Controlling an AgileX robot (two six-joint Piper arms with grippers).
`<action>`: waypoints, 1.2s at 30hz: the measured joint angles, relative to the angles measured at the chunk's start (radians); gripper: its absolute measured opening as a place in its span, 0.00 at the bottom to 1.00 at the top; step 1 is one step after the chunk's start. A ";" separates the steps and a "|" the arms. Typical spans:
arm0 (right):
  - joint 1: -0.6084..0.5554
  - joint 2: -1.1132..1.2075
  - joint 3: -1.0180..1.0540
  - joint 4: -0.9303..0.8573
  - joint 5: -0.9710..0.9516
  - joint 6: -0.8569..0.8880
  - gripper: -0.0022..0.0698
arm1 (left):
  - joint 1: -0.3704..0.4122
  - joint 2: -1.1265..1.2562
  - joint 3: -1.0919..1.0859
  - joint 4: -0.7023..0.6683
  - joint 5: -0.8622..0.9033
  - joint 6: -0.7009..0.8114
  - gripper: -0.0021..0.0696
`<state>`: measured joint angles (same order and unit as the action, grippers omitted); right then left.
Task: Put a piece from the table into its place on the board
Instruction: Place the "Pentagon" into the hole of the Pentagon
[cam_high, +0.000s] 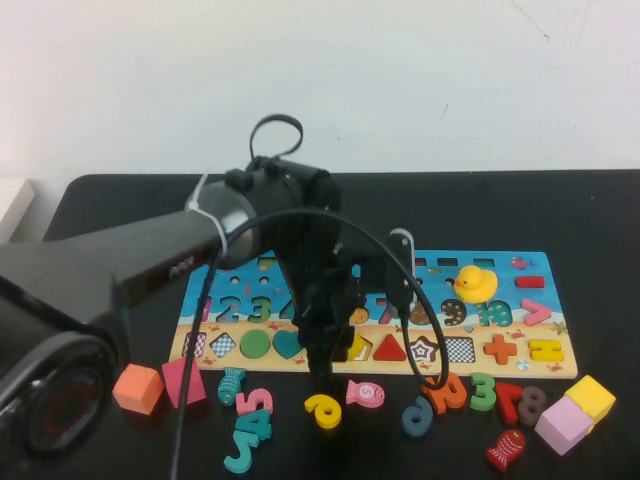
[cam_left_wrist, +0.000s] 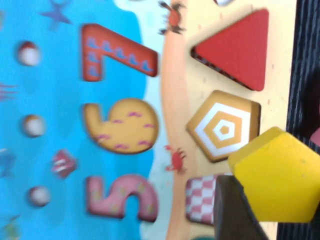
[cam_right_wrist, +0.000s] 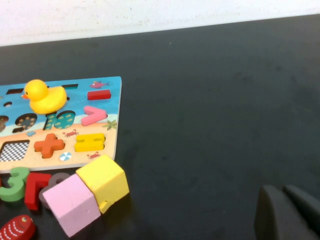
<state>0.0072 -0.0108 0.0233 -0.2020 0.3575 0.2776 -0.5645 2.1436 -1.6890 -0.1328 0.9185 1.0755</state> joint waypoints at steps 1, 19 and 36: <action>0.000 0.000 0.000 0.000 0.000 0.000 0.06 | 0.000 0.013 0.000 0.000 0.000 0.000 0.42; 0.000 0.000 0.000 0.000 0.000 0.000 0.06 | -0.002 0.053 0.000 -0.002 -0.124 0.012 0.42; 0.000 0.000 0.000 -0.002 0.000 0.000 0.06 | -0.002 0.053 0.000 -0.053 -0.087 0.012 0.42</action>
<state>0.0072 -0.0108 0.0233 -0.2037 0.3575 0.2776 -0.5664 2.1967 -1.6890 -0.1856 0.8314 1.0871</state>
